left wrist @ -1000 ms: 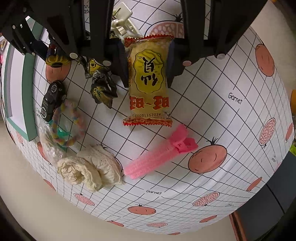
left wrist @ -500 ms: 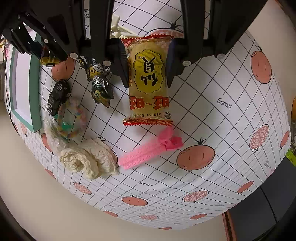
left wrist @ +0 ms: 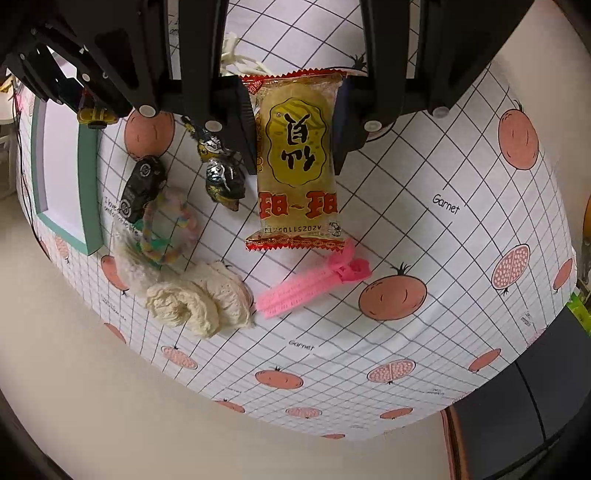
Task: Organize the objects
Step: 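Carry the cracker packet and block toy over the white tray with both tools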
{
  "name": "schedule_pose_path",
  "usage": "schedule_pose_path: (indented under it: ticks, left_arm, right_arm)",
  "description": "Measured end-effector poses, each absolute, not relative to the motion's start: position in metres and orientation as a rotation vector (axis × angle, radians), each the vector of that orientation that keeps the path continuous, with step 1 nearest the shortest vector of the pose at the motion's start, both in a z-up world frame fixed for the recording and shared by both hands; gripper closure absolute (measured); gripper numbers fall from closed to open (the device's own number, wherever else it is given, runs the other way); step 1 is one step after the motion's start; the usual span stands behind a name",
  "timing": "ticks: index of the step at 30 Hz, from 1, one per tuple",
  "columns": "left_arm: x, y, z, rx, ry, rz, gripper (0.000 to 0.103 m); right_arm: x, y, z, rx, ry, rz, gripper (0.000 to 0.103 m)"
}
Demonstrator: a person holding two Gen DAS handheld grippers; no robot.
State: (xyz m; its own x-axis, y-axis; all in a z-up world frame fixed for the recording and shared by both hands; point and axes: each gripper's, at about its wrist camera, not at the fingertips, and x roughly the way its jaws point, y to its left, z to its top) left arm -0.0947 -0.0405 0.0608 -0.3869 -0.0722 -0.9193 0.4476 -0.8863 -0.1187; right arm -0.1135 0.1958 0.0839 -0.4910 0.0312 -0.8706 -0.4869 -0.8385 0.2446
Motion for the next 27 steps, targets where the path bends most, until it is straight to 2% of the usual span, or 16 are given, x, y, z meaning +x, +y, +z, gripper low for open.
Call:
schedule_pose_path:
  ticks: [27]
  left_arm:
    - [-0.101,0.028,0.102,1.312,0.410,-2.580,0.066]
  right_arm:
    - [-0.033,0.254,0.091,-1.173,0.798,2.251,0.064]
